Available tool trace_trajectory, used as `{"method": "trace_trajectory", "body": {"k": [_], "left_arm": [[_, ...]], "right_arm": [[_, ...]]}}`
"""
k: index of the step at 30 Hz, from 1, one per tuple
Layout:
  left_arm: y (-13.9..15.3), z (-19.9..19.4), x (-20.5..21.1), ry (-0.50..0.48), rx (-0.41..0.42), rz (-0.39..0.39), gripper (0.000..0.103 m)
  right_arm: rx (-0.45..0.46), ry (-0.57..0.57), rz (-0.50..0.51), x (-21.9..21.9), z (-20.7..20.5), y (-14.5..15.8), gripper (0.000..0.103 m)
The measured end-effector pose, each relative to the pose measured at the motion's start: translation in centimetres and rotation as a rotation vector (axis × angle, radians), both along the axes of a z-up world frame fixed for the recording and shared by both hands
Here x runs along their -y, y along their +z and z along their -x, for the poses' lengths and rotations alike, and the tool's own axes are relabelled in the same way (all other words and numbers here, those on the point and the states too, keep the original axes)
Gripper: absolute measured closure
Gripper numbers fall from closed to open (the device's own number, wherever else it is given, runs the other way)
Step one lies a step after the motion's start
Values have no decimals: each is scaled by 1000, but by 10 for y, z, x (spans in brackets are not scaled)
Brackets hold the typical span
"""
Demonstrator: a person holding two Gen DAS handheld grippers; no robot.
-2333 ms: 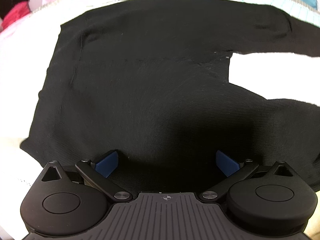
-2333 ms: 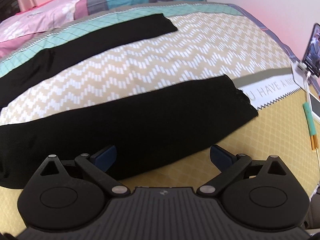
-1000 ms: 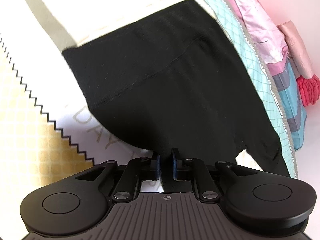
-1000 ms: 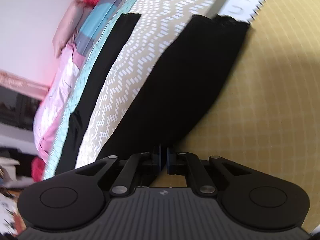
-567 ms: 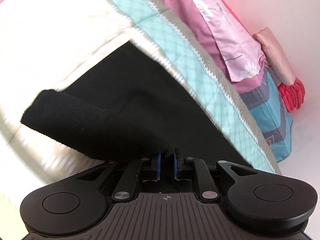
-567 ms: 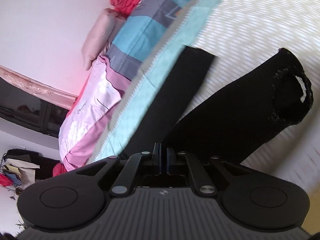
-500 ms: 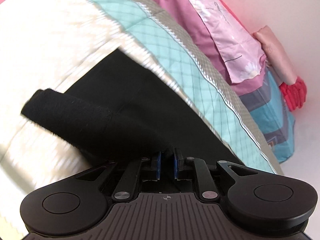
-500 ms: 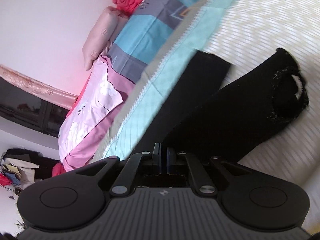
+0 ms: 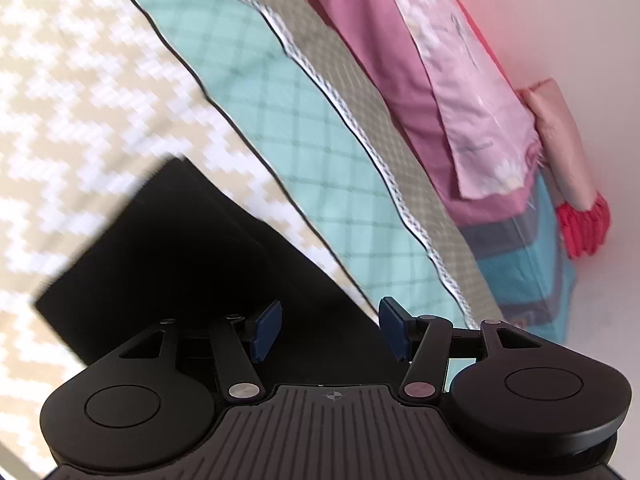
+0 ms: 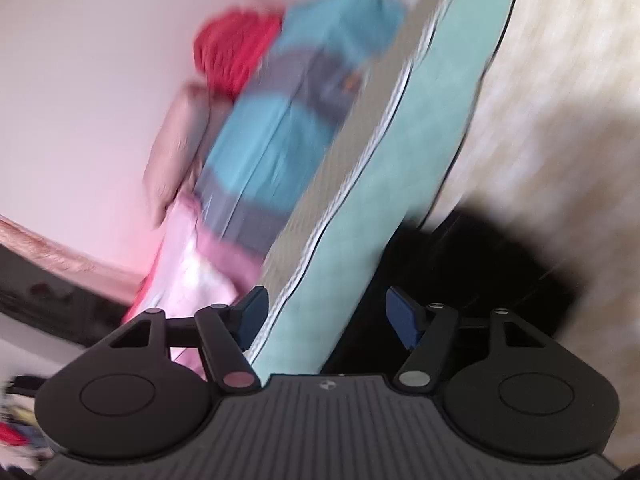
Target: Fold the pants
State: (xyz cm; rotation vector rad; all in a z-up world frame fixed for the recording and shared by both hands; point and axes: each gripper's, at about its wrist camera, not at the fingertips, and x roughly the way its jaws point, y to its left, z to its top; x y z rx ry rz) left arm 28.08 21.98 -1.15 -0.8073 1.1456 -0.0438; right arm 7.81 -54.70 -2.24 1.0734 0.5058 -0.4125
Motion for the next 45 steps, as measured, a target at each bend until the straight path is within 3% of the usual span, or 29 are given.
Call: {"method": "trace_trajectory", "body": {"k": [4,6,8,10,13,16,21,22,24,25,32,33,35,36,37,38,40,42,45], "left_arm": [[7,19,7,-12,-12,-148,0],[10,34,13,-36,-15,-222,0],[14,49,22,-67,-17,-271,0],[15,59,35,-101,-29,-303,0],[18,74,48,-140,-48,-321,0],[25,90,58,-152,-57,-339,0],[39,114,67,-141,-69,-378,0],[41,119,68,-138,-73,-383,0],[43,127,70,-128,-80,-393,0],[44,130,70,-123,-84,-397,0],[49,149,74,-101,-109,-421,0],[49,151,75,-101,-110,-420,0],[47,153,77,-108,-115,-420,0],[46,153,77,-112,-116,-419,0],[44,154,77,-118,-112,-416,0],[43,154,77,-124,-109,-416,0],[35,152,76,-131,-117,-425,0],[26,145,74,-144,-114,-406,0],[13,132,71,-155,-109,-364,0]], "right_arm": [[-188,-81,250,-13,45,16,35],[-271,-99,311,-31,59,11,36],[-278,-75,298,-41,68,2,36],[-289,-62,385,-52,67,2,36],[-277,25,562,-65,47,8,36],[-253,142,599,-69,19,5,36],[-348,254,620,-71,-33,-19,40],[-350,260,652,-74,-34,-21,42],[-342,293,746,-85,-33,-19,85],[-332,307,766,-87,-31,-15,95],[-85,256,730,-70,-13,16,94],[-92,266,730,-66,-16,9,93],[-253,318,664,-54,-33,-13,86],[-274,310,617,-47,-33,-18,87],[-231,277,590,-44,-24,-14,77],[-213,232,582,-44,-15,-6,59],[-202,170,627,-51,0,9,42],[-204,188,655,-63,8,19,43],[-199,317,686,-98,4,32,43]]}}
